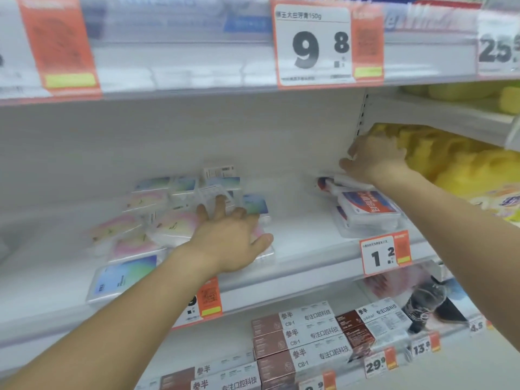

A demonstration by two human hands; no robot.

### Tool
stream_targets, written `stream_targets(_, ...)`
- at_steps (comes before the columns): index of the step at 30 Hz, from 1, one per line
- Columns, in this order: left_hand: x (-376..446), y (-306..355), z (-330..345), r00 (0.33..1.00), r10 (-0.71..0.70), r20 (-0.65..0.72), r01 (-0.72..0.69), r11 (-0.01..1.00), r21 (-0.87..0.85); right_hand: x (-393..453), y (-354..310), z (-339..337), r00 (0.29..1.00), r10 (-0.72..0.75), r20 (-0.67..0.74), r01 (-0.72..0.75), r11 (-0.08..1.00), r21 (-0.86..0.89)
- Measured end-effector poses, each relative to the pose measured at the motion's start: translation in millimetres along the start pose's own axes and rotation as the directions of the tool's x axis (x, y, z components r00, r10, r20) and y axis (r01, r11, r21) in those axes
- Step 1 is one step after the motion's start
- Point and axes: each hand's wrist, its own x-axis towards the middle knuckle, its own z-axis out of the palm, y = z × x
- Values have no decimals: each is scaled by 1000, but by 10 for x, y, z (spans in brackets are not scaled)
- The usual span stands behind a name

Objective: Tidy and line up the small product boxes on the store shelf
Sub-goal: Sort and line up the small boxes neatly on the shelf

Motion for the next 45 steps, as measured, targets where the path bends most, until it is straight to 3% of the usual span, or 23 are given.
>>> stream_targets(2, -32, -5, -40, 997, 6, -81, -14, 995, -100, -202, -208, -62, 985, -143, -94, 153, 983, 105)
stream_targets(5, -174, -170, -161, 920, -47, -390, -58, 966, -253, -624, -562, -57, 907, -416, -62, 410, 840, 355)
stream_targets(7, -365, -404, -212, 869, -131, -477, -16, 956, -292, -929, -781, -17, 861, -508, 31, 433, 762, 481)
stream_targets(9, -622, -679, -160, 877, -249, -410, 134, 948, -290, -1195, -953, 52, 821, -549, 157, 370, 721, 585)
stream_targets(12, -992, -1079, 79, 881, -457, -126, 399, 858, -324, -1440, -1182, 292, 810, -494, 317, 224, 759, 611)
stream_targets(14, -1131, -1184, 216, 886, -463, 31, 436, 808, -396, -1576, -1359, 461, 858, -422, 292, 205, 803, 559)
stream_targets(17, -1152, -1169, 326, 894, -448, -20, 397, 811, -429, -1739, -1587, 558, 896, -399, 196, 272, 842, 466)
stream_targets(21, -1232, -1174, 315, 902, -429, -47, 372, 829, -418, -1734, -1660, 422, 920, -311, 238, 181, 877, 446)
stream_targets(22, -1281, -1198, 293, 906, -420, -60, 349, 818, -458, -1733, -1680, 365, 947, -258, 189, 156, 889, 431)
stream_targets(24, -1416, -1280, 222, 882, -435, -178, 297, 809, -507, -1809, -1773, 232, 971, -215, -101, 237, 830, 506)
stream_targets(26, -1588, -1440, 128, 801, -470, -371, 254, 828, -500, -1989, -2019, 72, 880, -252, -403, 465, 631, 621)
stream_targets(27, -1678, -1541, 80, 746, -494, -446, 238, 824, -514, -2095, -2199, 4, 825, -325, -463, 565, 521, 640)
stream_targets(30, -1985, -1893, -61, 595, -570, -566, 224, 794, -565, -2365, -2846, -62, 653, -645, -397, 684, 277, 675)
stream_targets(32, -2215, -2154, -103, 532, -583, -614, 281, 806, -521, -2483, -3272, -17, 554, -774, -306, 682, 212, 700)
stream_targets(34, -2447, -2473, -74, 510, -617, -600, 411, 787, -460, -2580, -3633, 36, 511, -833, -210, 644, 210, 735)
stream_targets(38, -2868, -3022, 174, 471, -805, -362, 640, 594, -487, -2814, -4199, 129, 466, -882, -75, 556, 226, 800)
stream_targets(40, -2950, -3203, 310, 507, -826, -246, 662, 556, -503, -2931, -4419, 192, 453, -890, -41, 567, 253, 784)
stream_targets(42, -2990, -3318, 350, 548, -804, -230, 638, 579, -507, -3018, -4598, 254, 449, -894, 2, 606, 306, 734)
stream_targets(45, -2999, -3391, 302, 562, -775, -289, 612, 624, -486, -3055, -4781, 309, 534, -846, 1, 645, 408, 646)
